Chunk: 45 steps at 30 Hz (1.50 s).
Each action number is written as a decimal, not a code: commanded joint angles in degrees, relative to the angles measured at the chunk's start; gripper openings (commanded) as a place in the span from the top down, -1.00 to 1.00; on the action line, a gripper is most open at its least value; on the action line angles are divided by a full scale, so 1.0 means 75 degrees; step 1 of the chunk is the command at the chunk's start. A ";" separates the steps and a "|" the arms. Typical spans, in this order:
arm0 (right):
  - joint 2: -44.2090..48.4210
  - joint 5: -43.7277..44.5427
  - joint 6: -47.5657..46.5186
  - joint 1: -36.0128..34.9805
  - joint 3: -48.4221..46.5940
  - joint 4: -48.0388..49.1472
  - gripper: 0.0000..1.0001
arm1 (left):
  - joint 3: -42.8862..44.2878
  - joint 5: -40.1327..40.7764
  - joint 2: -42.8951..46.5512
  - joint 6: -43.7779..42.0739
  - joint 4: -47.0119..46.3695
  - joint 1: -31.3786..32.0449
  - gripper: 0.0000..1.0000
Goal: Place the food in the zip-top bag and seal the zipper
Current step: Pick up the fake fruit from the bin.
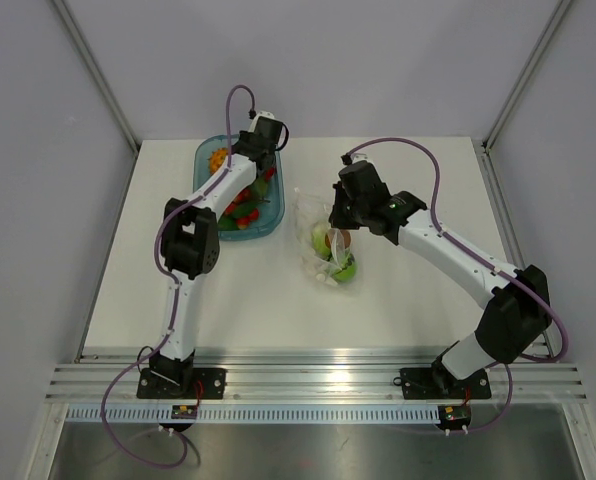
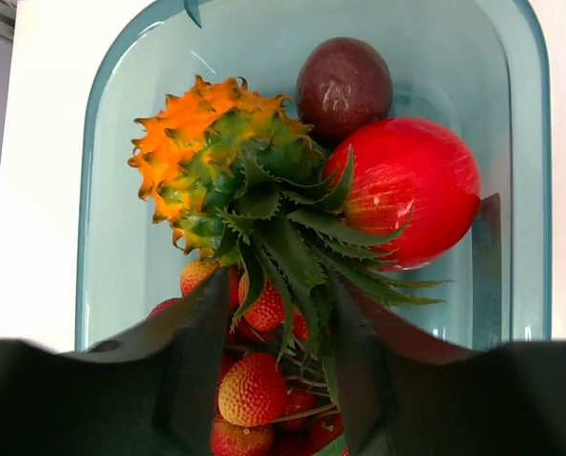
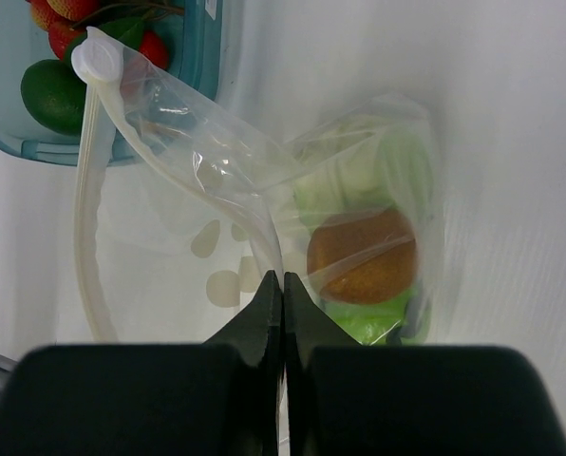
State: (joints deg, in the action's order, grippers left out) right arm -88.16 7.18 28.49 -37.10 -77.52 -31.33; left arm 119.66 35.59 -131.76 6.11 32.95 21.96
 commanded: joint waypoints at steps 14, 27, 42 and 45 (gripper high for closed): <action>-0.0034 -0.0043 0.0010 0.0025 -0.0176 0.0158 1.00 | 0.0382 0.0212 0.0774 0.0205 -0.0115 -0.0232 1.00; 0.0294 0.0074 0.0104 0.0025 0.0081 0.0158 1.00 | -0.0204 -0.0760 0.3047 0.0825 0.0410 -0.0572 1.00; 0.0259 0.0343 0.0045 0.0072 -0.0071 0.0181 1.00 | -0.3003 -0.8506 0.7758 0.3813 0.0893 -0.0666 1.00; 0.0282 0.0320 0.0057 0.0084 -0.0059 0.0193 1.00 | -0.3706 -0.9583 0.8356 0.4621 0.0251 -0.0677 1.00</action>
State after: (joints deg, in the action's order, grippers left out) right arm -88.14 8.08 28.86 -37.06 -77.21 -31.18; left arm 95.31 -19.53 -71.13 32.08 43.05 16.95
